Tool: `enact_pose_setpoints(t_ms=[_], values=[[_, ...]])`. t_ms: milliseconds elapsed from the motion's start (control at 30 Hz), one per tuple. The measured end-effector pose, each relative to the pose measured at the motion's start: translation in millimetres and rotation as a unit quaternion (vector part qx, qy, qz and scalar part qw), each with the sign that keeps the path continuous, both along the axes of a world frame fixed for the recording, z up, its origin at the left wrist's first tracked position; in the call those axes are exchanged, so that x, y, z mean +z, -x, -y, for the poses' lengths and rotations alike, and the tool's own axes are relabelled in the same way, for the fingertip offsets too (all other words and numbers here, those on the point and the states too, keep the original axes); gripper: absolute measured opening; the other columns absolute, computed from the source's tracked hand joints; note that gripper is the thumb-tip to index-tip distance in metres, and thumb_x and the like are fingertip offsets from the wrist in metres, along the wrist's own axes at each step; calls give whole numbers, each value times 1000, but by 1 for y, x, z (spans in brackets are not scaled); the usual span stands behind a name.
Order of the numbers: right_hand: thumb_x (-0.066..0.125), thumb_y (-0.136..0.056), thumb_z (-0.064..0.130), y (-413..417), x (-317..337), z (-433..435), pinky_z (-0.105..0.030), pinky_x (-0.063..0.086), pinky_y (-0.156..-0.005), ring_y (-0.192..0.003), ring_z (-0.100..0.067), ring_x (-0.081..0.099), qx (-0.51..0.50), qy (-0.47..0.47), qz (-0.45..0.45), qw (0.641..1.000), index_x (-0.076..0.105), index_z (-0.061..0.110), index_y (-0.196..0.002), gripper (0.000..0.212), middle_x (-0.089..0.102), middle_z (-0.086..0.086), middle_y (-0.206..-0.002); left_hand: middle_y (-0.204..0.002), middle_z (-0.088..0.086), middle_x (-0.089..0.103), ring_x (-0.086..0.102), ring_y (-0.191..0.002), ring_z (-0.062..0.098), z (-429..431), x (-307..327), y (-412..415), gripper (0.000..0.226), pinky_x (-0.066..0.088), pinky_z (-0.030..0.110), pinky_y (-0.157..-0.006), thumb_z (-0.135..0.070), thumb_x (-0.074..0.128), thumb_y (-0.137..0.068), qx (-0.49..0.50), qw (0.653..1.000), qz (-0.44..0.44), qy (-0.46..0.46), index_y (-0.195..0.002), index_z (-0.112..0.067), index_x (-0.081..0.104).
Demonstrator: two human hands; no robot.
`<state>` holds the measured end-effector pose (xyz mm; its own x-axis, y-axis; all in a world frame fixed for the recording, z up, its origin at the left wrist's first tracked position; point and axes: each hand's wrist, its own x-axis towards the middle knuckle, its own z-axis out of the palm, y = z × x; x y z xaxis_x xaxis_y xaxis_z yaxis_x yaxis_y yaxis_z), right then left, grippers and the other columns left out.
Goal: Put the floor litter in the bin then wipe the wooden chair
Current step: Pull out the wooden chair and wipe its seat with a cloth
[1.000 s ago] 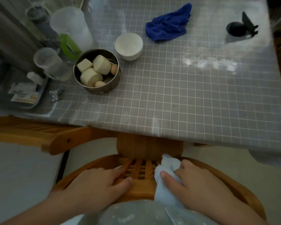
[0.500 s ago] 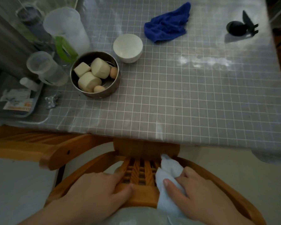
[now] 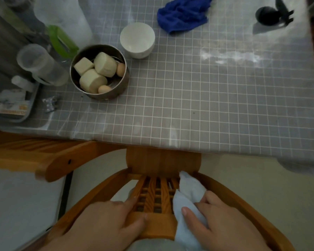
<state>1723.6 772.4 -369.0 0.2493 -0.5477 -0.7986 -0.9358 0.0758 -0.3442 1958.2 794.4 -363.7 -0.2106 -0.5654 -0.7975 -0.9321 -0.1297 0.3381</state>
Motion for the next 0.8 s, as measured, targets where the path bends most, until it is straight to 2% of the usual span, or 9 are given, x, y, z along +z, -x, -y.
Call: enact_pose_setpoints(t_ms=[67, 133, 200, 300, 467, 567, 667, 733, 800], values=[[-6, -48, 90, 0, -6, -1, -23, 43, -89, -96, -3, 54, -15, -20, -7, 1000, 57, 33, -121, 112, 42, 15, -123, -101, -14, 68, 61, -91, -1, -3, -4, 1, 62, 48, 21, -84, -75, 23, -82, 9, 1000, -9, -25, -140, -52, 23], [-18, -26, 93, 2, -11, 0, -25, 41, -93, -104, -3, 53, -27, -53, -19, 998, 51, 31, -127, 138, 43, 11, -131, -99, -15, 68, 62, -88, -3, -8, -9, 4, 69, 49, 20, -83, -78, 20, -79, 16, 999, -14, -34, -143, -53, 14], [-26, -16, 89, 5, -13, 0, -24, 41, -92, -103, -3, 53, -21, -53, -21, 998, 53, 31, -127, 148, 42, 13, -129, -96, -16, 67, 61, -86, -3, -10, -12, 5, 68, 49, 17, -81, -78, 21, -79, 22, 999, -14, -23, -142, -56, 11], [-32, -25, 86, 5, -6, 2, -18, 42, -76, -83, -2, 52, -4, -6, 7, 1000, 63, 31, -109, 138, 41, 16, -109, -90, -13, 68, 61, -83, -2, -4, -8, 2, 61, 48, 17, -75, -76, 22, -80, 19, 1000, -8, 11, -138, -55, 27], [-31, -29, 86, 5, -14, 5, -16, 33, -66, -76, -1, 48, -1, 21, 15, 1000, 63, 32, -107, 133, 38, 17, -102, -99, -13, 68, 61, -90, 3, 12, -10, 3, 65, 49, 25, -81, -76, 21, -79, -25, 999, 23, 29, -131, -45, 44], [-27, -34, 87, 6, -22, 10, -18, 34, -71, -79, -1, 50, -22, 39, 31, 999, 62, 34, -98, 122, 39, 16, -100, -101, -12, 68, 61, -91, 5, 26, -16, 2, 69, 49, 28, -82, -76, 20, -77, -38, 998, 35, 45, -132, -43, 45], [-23, -39, 87, 4, -24, 19, -23, 37, -78, -78, -1, 48, -35, 40, 50, 997, 53, 40, -84, 100, 39, 16, -97, -103, -10, 69, 62, -93, 6, 38, -19, -1, 69, 49, 29, -84, -76, 20, -76, -45, 996, 50, 54, -128, -42, 48], [-14, -49, 86, 2, -24, 26, -25, 38, -84, -80, -1, 49, -40, 38, 56, 997, 57, 38, -85, 93, 40, 17, -98, -106, -10, 69, 62, -97, 7, 45, -18, -2, 67, 49, 29, -85, -76, 21, -76, -50, 995, 59, 58, -129, -43, 49], [-1, -59, 83, 0, -24, 33, -23, 38, -82, -81, -2, 50, -41, 40, 52, 997, 64, 32, -96, 90, 41, 15, -101, -107, -11, 69, 61, -98, 7, 52, -17, -2, 68, 48, 29, -86, -76, 22, -77, -47, 995, 64, 58, -132, -45, 45]])
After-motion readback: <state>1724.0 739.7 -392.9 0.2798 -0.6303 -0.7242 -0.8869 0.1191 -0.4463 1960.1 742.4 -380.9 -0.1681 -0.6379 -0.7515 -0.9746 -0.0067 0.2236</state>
